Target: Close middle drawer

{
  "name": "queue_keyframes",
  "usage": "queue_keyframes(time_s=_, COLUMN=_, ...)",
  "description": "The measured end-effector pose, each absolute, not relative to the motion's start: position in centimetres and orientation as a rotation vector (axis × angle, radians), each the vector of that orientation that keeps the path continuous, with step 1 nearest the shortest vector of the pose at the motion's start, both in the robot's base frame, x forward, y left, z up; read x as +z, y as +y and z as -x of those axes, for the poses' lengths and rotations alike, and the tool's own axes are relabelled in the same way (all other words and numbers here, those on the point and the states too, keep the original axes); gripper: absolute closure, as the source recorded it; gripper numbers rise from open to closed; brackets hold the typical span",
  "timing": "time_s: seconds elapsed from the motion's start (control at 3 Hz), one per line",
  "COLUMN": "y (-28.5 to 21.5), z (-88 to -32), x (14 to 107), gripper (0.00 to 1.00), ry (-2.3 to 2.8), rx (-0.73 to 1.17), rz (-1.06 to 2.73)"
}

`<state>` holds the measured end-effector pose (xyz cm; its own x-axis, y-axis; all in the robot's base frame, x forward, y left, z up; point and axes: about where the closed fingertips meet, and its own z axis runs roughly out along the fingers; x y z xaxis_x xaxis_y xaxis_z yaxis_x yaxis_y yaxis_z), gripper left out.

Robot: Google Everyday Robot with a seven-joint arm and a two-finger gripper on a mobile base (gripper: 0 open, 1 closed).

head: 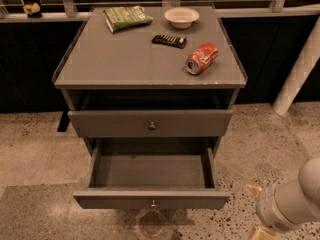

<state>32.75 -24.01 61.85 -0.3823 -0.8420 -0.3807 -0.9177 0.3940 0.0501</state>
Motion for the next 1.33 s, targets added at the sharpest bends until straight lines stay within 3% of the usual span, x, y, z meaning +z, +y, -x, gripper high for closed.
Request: queue_keyframes(time_s=1.33, y=-22.9, z=-30.3, x=41.0, gripper=0.0, ry=2.395, rx=0.722, rz=1.604)
